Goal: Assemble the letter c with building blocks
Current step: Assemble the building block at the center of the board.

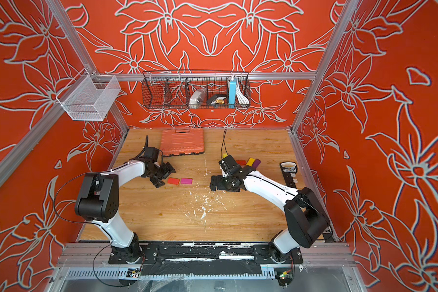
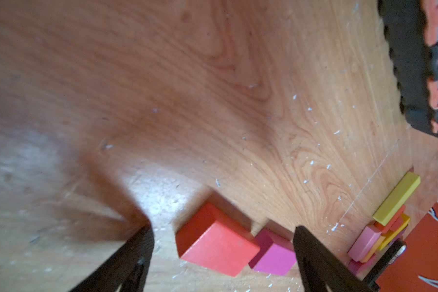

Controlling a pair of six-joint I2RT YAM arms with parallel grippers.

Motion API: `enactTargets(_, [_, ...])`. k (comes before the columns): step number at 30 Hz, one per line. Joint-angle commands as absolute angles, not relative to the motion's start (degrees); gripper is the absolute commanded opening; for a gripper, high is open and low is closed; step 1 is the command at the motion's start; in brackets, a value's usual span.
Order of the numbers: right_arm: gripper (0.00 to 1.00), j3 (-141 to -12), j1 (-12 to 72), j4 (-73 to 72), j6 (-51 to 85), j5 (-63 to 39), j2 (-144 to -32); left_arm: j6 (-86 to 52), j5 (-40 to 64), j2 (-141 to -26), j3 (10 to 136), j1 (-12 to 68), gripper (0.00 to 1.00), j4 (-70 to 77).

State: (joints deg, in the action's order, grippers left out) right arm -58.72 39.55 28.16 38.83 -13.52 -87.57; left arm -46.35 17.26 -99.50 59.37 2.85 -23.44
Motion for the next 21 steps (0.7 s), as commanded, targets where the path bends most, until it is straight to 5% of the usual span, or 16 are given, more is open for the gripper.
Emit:
enactTargets(1, [0.98,-59.9,40.25,28.41,38.3,-12.57,-88.68,-44.58,19.16,-100.29,59.42,2.92,0.88,-22.08])
enactTargets(21, [0.98,-59.32,41.38,28.21,39.78,-12.02,-87.58,-47.7,20.63,-98.21,56.42,7.59,0.88,-17.47])
